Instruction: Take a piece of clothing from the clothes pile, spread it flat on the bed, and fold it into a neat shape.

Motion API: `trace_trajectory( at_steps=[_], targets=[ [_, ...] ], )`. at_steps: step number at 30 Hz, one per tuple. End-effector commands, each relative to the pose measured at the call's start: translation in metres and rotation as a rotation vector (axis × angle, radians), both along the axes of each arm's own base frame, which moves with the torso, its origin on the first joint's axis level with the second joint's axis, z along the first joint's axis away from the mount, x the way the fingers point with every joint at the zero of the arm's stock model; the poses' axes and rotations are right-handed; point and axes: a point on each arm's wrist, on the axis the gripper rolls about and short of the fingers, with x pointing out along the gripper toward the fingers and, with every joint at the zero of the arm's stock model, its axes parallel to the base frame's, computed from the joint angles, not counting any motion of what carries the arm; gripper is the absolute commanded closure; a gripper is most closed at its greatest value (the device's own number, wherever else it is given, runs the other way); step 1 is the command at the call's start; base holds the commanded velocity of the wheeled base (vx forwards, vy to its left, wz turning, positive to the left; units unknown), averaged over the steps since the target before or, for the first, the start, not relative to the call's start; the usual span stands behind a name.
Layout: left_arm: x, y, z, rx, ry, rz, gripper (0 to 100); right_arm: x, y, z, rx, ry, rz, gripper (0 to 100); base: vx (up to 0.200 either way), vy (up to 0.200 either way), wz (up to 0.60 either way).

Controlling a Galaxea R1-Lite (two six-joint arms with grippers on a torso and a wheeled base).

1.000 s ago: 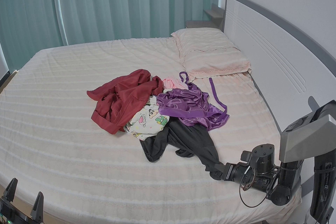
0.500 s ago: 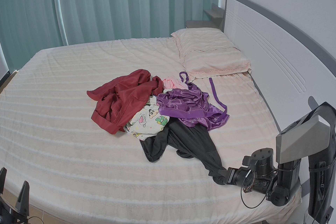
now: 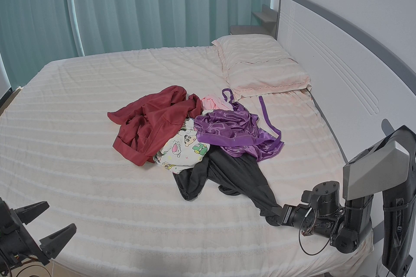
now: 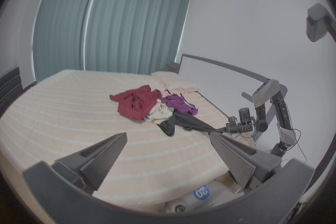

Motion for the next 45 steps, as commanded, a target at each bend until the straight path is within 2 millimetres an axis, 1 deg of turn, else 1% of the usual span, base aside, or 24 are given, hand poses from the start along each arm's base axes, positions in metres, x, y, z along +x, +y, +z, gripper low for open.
trace_trajectory(
  at_steps=[1, 2, 3, 4, 5, 9, 12, 13, 14, 15, 16, 17, 18, 24, 27, 31, 32, 33, 34, 36, 38, 41, 43, 45],
  targets=[
    [0.054, -0.01, -0.013, 0.007, 0.246, -0.094, 0, 0.003, -0.002, 0.003, 0.008, -0.018, -0.01, 100, 0.0, 0.0, 0.0],
    [0.062, -0.011, -0.015, 0.009, 0.265, -0.095, 0, 0.003, -0.003, 0.002, 0.008, -0.017, -0.011, 100, 0.0, 0.0, 0.0],
    [0.062, -0.011, -0.015, 0.009, 0.265, -0.095, 0, 0.003, -0.003, 0.002, 0.008, -0.017, -0.011, 100, 0.0, 0.0, 0.0],
    [0.084, -0.014, -0.022, 0.014, 0.315, -0.093, 0, 0.003, -0.003, 0.002, 0.008, -0.017, -0.014, 100, 0.0, 0.0, 0.0],
    [0.095, -0.016, -0.028, 0.018, 0.345, -0.095, 0, 0.003, -0.004, 0.002, 0.008, -0.017, -0.016, 100, 0.0, 0.0, 0.0],
    [0.125, -0.02, -0.045, 0.025, 0.396, -0.09, 0, 0.004, -0.005, 0.001, 0.004, -0.016, -0.019, 100, 0.0, 0.0, 0.0],
    [0.15, -0.029, -0.061, 0.012, 0.444, -0.096, 0, 0.005, -0.007, 0.001, 0.004, -0.016, -0.027, 100, 0.0, 0.0, 0.0],
    [0.152, -0.03, -0.062, 0.009, 0.447, -0.096, 0, 0.005, -0.007, 0.001, 0.004, -0.016, -0.028, 100, 0.0, 0.0, 0.0],
    [0.169, -0.037, -0.067, -0.025, 0.463, -0.078, 0, 0.006, -0.008, 0.001, 0.003, -0.014, -0.033, 100, 0.0, 0.0, 0.0],
    [0.177, -0.042, -0.071, -0.045, 0.478, -0.064, 0, 0.006, -0.009, 0.001, 0.004, -0.016, -0.036, 100, 0.0, 0.0, 0.0],
    [0.177, -0.042, -0.071, -0.045, 0.478, -0.064, 0, 0.006, -0.009, 0.001, 0.004, -0.016, -0.036, 100, 0.0, 0.0, 0.0],
    [0.199, -0.056, -0.081, -0.094, 0.519, -0.013, 0, 0.007, -0.011, 0.002, 0.004, -0.017, -0.042, 100, 0.0, 0.0, 0.0],
    [0.209, -0.063, -0.087, -0.11, 0.538, 0.016, 0, 0.007, -0.011, 0.002, 0.004, -0.017, -0.045, 100, 0.0, 0.0, 0.0],
    [0.251, -0.104, -0.124, -0.132, 0.591, 0.096, 0, 0.007, -0.012, 0.0, 0.004, -0.011, -0.048, 100, 0.0, 0.0, 0.0],
    [0.275, -0.118, -0.133, -0.147, 0.567, 0.139, 0, 0.007, -0.012, 0.0, 0.006, -0.011, -0.042, 100, 0.0, 0.0, 0.0],
    [0.294, -0.126, -0.146, -0.145, 0.557, 0.138, 0, 0.007, -0.011, 0.0, 0.007, -0.009, -0.041, 100, 0.0, 0.0, 0.0],
    [0.301, -0.129, -0.145, -0.151, 0.546, 0.133, 0, 0.007, -0.011, 0.0, 0.007, -0.009, -0.04, 100, 0.0, 0.0, 0.0],
    [0.301, -0.129, -0.145, -0.151, 0.546, 0.133, 0, 0.007, -0.011, 0.0, 0.007, -0.009, -0.04, 100, 0.0, 0.0, 0.0],
    [0.311, -0.135, -0.148, -0.153, 0.537, 0.128, 0, 0.006, -0.01, 0.0, 0.007, -0.009, -0.037, 100, 0.0, 0.0, 0.0],
    [0.32, -0.147, -0.148, -0.152, 0.526, 0.105, 0, 0.006, -0.01, 0.0, 0.005, -0.012, -0.037, 100, 0.0, 0.0, 0.0],
    [0.323, -0.15, -0.149, -0.15, 0.527, 0.101, 0, 0.006, -0.01, 0.001, 0.004, -0.014, -0.034, 100, 0.0, 0.0, 0.0],
    [0.332, -0.177, -0.157, -0.14, 0.515, 0.053, 0, 0.006, -0.01, 0.002, 0.004, -0.018, -0.035, 100, 0.0, 0.0, 0.0],
    [0.332, -0.192, -0.162, -0.132, 0.517, 0.023, 0, 0.006, -0.01, 0.002, 0.002, -0.017, -0.034, 100, 0.0, 0.0, 0.0],
    [0.33, -0.205, -0.175, -0.107, 0.54, 0.002, 0, 0.006, -0.01, 0.001, 0.0, -0.014, -0.032, 100, 0.0, 0.0, 0.0]
  ],
)
